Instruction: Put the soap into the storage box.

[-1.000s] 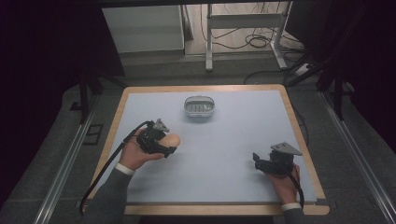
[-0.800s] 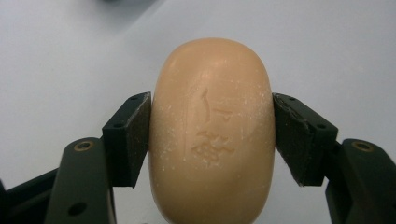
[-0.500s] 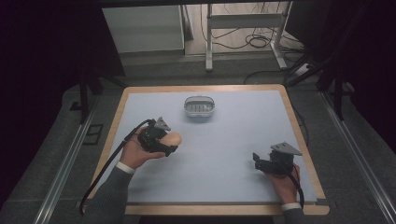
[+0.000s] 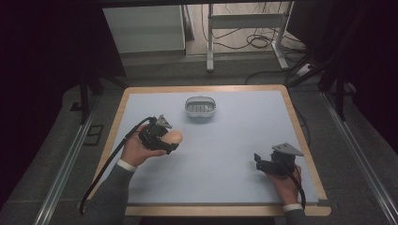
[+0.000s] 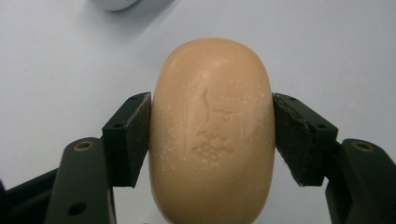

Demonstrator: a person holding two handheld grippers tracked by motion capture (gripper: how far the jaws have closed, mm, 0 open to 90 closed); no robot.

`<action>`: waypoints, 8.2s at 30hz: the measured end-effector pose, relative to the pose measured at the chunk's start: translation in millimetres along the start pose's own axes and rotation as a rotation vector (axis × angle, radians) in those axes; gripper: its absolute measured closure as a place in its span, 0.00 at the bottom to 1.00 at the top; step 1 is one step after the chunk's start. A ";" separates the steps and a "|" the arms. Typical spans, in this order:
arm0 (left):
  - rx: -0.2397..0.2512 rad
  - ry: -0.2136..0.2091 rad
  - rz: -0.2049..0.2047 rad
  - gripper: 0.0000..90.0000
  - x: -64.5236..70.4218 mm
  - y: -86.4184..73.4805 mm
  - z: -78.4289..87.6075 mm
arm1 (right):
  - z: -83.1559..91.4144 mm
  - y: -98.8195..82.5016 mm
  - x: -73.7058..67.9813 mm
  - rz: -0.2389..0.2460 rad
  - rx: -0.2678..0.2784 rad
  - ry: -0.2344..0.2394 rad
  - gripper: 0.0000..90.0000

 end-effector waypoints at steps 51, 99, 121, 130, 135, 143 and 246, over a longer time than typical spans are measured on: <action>-0.014 0.019 -0.032 0.37 -17.2 44.3 -4.0 | -0.2 0.1 -0.3 -0.003 -0.005 0.000 0.09; -0.028 0.024 -0.050 0.37 -33.5 97.0 -14.2 | -0.5 0.1 -0.3 -0.001 -0.008 -0.002 0.09; -0.048 0.034 -0.060 0.37 -40.5 118.9 -28.5 | -0.6 0.1 -0.3 -0.002 -0.008 -0.001 0.09; -0.071 0.028 -0.076 0.37 -47.7 133.6 -43.2 | -0.5 0.1 -0.3 -0.002 -0.008 0.001 0.09; -0.071 0.020 -0.072 0.37 -52.3 142.1 -51.9 | -0.5 0.1 -0.1 -0.003 -0.008 0.004 0.09; -0.091 0.016 -0.088 0.37 -57.2 153.2 -65.3 | -0.6 0.1 0.2 -0.006 -0.008 0.004 0.09; 0.124 -0.048 0.180 0.21 -17.4 -79.9 -45.4 | -1.8 0.4 -2.0 0.011 -0.018 -0.017 0.09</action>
Point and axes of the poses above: each handheld gripper's, and its own axes: z roughly backward along the jaws, y roughly out of its top, x roughly to its right, the point moved 2 cm from there along -z, roughly forward along the jaws, and after that the axes turned 10 degrees about -x, right-handed, at the moved point
